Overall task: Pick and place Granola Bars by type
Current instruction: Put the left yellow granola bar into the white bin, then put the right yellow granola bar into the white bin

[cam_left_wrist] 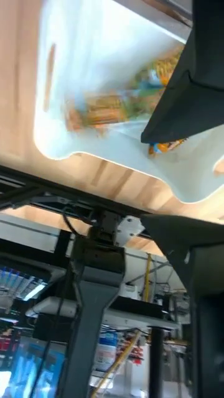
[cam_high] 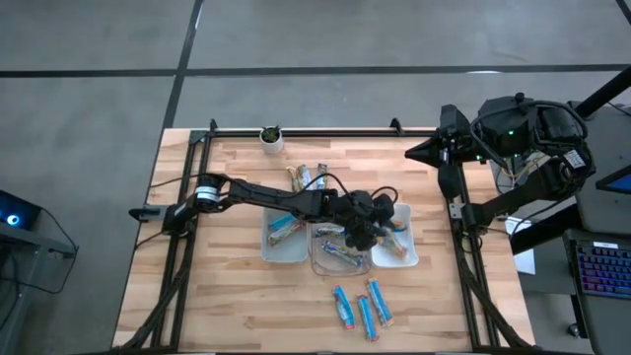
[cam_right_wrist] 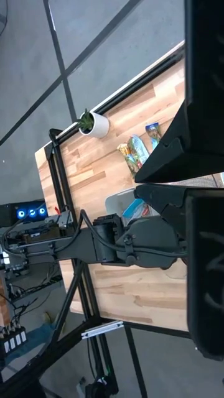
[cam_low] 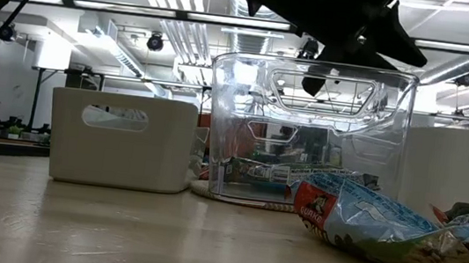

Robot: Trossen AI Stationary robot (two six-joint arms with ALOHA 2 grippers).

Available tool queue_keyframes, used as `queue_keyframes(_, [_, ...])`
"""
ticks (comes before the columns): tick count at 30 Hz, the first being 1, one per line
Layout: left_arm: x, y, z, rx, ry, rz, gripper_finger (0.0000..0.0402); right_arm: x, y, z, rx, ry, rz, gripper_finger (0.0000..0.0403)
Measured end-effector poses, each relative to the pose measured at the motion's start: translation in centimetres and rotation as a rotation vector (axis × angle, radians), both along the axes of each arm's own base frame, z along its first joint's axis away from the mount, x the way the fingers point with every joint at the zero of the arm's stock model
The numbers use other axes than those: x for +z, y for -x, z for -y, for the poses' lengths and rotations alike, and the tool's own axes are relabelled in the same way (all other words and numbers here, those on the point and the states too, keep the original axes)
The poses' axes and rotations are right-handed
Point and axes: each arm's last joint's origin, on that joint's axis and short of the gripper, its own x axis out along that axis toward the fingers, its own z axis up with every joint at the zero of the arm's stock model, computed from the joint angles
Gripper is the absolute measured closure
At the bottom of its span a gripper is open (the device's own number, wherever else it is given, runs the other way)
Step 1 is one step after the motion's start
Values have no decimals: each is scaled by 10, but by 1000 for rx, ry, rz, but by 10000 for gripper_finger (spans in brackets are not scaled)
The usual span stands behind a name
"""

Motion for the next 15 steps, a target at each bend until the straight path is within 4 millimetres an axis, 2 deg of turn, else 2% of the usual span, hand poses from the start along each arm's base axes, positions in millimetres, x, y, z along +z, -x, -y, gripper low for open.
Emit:
queue_keyframes(4, [0, 0, -1, 23, -17, 1, 200, 0, 0, 0, 0, 1, 0, 394])
queue_keyframes(15, [0, 0, -1, 31, -4, -4, 197, 0, 0, 0, 2, 4, -1, 394])
